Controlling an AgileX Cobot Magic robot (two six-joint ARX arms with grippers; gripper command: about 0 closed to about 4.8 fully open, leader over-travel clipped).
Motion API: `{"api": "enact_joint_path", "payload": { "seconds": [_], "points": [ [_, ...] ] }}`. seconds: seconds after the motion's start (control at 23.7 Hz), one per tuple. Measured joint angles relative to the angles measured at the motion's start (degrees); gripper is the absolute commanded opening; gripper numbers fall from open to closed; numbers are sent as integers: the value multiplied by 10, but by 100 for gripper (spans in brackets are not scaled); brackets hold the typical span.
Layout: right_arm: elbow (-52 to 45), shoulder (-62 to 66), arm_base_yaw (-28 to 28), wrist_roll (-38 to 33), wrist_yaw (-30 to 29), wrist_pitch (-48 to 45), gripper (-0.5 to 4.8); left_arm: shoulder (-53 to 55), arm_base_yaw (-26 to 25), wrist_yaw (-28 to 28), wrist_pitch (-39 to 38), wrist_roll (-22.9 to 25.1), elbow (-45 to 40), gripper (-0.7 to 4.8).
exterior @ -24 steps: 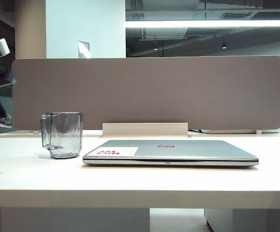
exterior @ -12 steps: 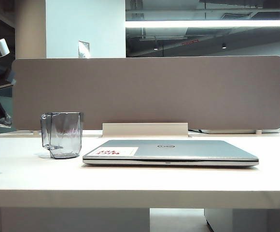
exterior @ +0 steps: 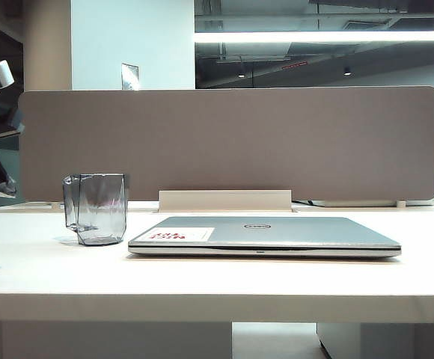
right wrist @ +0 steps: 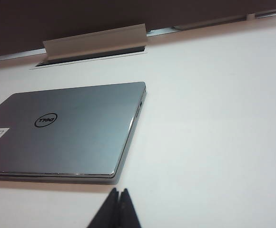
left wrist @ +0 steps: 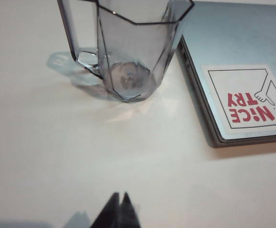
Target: Pick up the water cup and place it on the left side of the laptop.
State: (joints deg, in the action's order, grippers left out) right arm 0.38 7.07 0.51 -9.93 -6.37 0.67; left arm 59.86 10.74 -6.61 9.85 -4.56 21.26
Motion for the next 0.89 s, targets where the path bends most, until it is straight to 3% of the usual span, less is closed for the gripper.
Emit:
{"api": "enact_joint_path", "payload": {
  "seconds": [0.34, 0.63, 0.89],
  "points": [
    [0, 0, 0, 2, 0, 63, -1, 0, 0, -2, 0, -5, 0, -6],
    [0, 0, 0, 2, 0, 63, -1, 0, 0, -28, 0, -74, 0, -6],
    [0, 0, 0, 2, 0, 63, -1, 0, 0, -19, 0, -70, 0, -6]
  ]
}}
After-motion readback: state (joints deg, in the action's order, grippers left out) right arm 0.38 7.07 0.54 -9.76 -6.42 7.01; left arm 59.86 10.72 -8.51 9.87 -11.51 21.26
